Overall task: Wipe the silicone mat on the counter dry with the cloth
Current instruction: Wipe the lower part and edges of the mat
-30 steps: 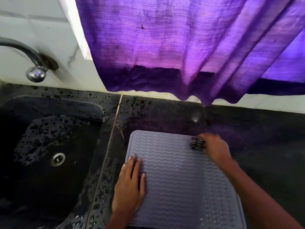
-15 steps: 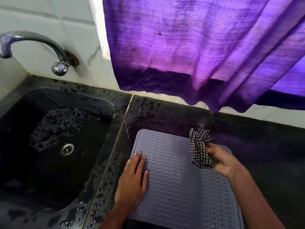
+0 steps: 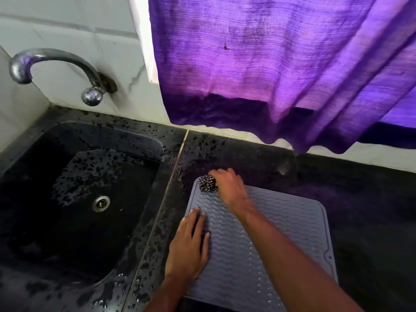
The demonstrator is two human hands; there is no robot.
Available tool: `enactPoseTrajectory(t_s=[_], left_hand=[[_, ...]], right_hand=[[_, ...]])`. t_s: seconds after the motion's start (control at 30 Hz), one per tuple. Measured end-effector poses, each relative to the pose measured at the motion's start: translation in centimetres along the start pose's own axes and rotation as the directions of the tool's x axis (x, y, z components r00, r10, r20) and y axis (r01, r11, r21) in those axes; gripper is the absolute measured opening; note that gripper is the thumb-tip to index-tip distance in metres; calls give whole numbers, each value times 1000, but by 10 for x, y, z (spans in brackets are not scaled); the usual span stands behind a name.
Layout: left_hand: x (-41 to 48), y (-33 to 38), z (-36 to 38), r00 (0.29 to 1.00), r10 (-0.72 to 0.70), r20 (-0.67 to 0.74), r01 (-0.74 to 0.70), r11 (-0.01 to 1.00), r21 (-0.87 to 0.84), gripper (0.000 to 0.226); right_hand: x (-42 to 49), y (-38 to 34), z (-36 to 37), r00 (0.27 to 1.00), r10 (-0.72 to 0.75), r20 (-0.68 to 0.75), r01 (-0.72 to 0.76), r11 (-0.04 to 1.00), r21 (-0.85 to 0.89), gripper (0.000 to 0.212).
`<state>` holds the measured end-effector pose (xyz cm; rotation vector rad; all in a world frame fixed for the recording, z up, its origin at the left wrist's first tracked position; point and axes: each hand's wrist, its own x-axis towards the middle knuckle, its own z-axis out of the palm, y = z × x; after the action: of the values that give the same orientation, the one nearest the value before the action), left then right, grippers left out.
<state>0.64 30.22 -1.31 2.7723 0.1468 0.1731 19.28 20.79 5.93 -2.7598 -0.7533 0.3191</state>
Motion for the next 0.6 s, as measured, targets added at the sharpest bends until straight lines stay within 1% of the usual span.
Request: enactPoseTrajectory(t_s=[0.1, 0.17, 0.3, 0.4, 0.53, 0.57, 0.6], left_hand=[[1, -1, 1, 1000, 9, 21, -10, 999, 31, 56], [2, -1, 3, 1000, 18, 20, -19, 999, 48, 56], [0, 0, 2, 1000, 20, 23, -21, 998, 54, 55], [3, -5, 0, 1000, 18, 6, -19, 998, 67, 56], [-2, -11, 1, 999, 17, -30, -15, 997, 76, 57], [-4, -4, 6, 998, 59, -19, -57, 995, 78, 56], [-6, 1, 10, 996, 93, -6, -93, 993, 79, 56]], right_hand=[[-5, 13, 2, 1000, 0, -20, -1, 999, -49, 53], [-11, 29, 2, 999, 18, -32, -19, 999, -36, 52], [-37, 74, 0, 988, 124, -89, -124, 992, 0, 47], [-59, 115, -6, 970, 207, -126, -206, 978, 16, 48], [-102, 167, -19, 918, 364, -156, -358, 932, 64, 47], [-127, 182, -23, 876, 454, -163, -446, 891, 82, 48], [-148, 194, -26, 839, 516, -174, -505, 856, 106, 50]])
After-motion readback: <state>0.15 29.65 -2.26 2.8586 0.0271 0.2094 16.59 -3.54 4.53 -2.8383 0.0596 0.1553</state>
